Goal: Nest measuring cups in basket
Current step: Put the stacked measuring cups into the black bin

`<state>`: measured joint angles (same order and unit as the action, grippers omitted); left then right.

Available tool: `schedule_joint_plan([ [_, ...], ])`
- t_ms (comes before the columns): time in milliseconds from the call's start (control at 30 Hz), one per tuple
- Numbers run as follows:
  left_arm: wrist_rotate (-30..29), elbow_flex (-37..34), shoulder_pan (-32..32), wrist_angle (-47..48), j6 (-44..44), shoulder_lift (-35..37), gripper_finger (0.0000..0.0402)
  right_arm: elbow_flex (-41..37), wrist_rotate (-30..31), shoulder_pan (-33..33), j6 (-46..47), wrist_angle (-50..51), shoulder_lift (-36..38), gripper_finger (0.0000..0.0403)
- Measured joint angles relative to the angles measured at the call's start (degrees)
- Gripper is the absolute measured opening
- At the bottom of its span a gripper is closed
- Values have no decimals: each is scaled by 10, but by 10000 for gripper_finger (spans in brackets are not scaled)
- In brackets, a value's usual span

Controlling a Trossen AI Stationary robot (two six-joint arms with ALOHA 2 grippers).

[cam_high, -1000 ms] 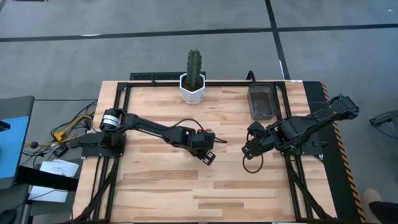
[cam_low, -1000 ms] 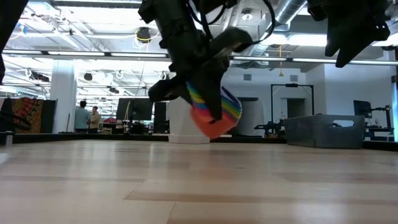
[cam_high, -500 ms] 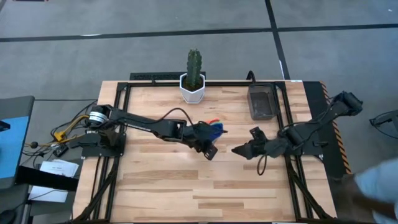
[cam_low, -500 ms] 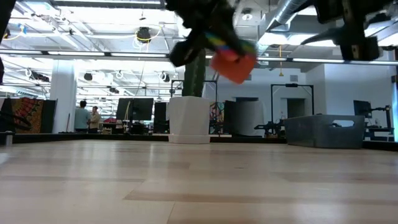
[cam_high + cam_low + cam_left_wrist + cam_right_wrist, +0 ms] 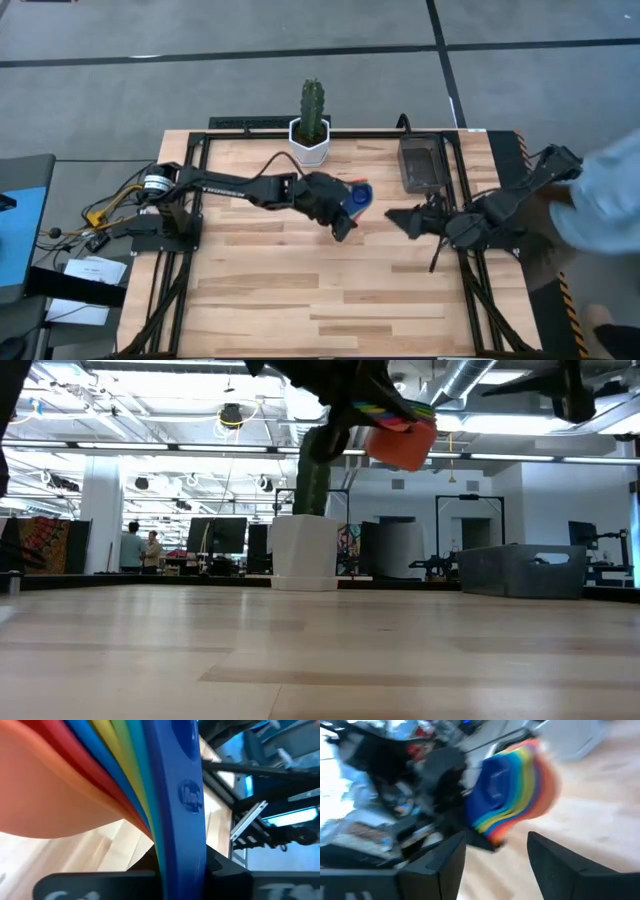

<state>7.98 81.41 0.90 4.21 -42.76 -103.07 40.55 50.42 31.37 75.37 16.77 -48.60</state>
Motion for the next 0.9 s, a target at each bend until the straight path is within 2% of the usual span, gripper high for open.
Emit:
schedule_joint_plan([
  [133,41,0,32,-36,26,0,23,42,4,-46,11,123,27,221],
  [233,68,0,57,-60,49,0,28,59,-8,-86,11,164,37,213],
  [400,106,0,94,-71,79,-4,21,65,-33,-146,12,173,36,200],
  [600,199,3,122,-121,71,-46,26,66,-50,-195,21,181,21,185],
  [900,265,62,127,-150,75,-131,21,78,-73,-211,21,181,19,165],
])
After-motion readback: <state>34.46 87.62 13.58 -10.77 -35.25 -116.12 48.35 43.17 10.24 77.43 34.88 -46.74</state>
